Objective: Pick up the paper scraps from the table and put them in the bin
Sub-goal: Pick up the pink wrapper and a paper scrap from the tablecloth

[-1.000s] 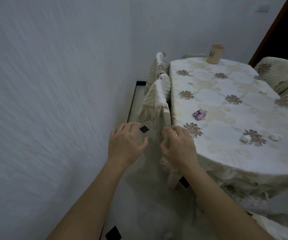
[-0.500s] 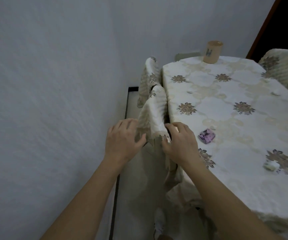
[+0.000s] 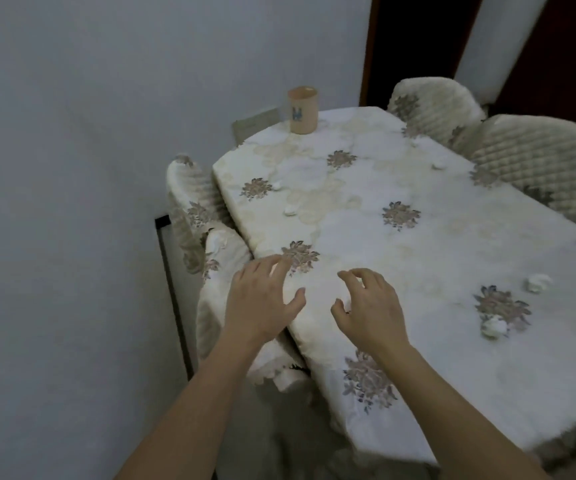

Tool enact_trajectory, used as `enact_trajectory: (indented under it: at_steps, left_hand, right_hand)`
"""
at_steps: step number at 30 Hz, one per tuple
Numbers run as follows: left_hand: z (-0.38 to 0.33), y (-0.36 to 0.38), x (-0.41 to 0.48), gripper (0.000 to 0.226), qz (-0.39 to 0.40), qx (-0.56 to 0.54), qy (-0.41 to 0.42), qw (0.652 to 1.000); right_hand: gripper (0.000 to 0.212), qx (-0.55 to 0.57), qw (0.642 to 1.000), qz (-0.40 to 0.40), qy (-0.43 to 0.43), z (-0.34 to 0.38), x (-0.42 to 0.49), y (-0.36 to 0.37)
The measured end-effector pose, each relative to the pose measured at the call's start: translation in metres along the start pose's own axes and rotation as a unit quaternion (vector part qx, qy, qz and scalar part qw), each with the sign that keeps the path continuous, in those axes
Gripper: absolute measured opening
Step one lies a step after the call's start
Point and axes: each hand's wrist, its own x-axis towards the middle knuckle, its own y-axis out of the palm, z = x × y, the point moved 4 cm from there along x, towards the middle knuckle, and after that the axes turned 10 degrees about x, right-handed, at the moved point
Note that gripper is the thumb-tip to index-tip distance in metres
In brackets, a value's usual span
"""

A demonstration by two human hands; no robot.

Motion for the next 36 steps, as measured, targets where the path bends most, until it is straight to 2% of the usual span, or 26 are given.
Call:
enact_trajectory:
  at_steps: [4,8,13,19,25,30,36]
  left_hand:
    - [-0.025,0.039,0.050,0.054,0.028,-0.037,0.096,0.994]
    - [-0.048,0.087,0.080,0.050,0.115,-0.093,0.204,0.968]
    - [-0.068,0.146,0.097,0.047,0.204,-0.102,0.280,0.932]
    - [-0.080,0.211,0.104,0.051,0.267,-0.144,0.285,0.909]
    - [-0.094,0.244,0.113,0.060,0.250,-0.186,0.295,0.903]
    - [-0.106,0.255,0.125,0.053,0.232,-0.183,0.288,0.911]
    - [-0.116,0.272,0.135,0.036,0.253,-0.207,0.295,0.898]
  right_hand:
    - [0.043,-0.013,0.994,-0.013,0.106,-0.045,-0.011,-0.001]
    - [0.047,-0.033,0.978,-0.015,0.205,-0.072,-0.023,0.000]
    - [0.050,-0.034,0.964,0.001,0.264,-0.094,-0.030,0.022]
    - [0.058,0.001,0.942,0.006,0.335,-0.103,-0.028,0.063]
    - [0.079,0.046,0.904,-0.008,0.425,-0.113,-0.020,0.094]
    - [0.091,0.039,0.890,-0.047,0.453,-0.117,-0.016,0.112]
    - [0.099,0.017,0.870,-0.066,0.488,-0.119,0.000,0.125]
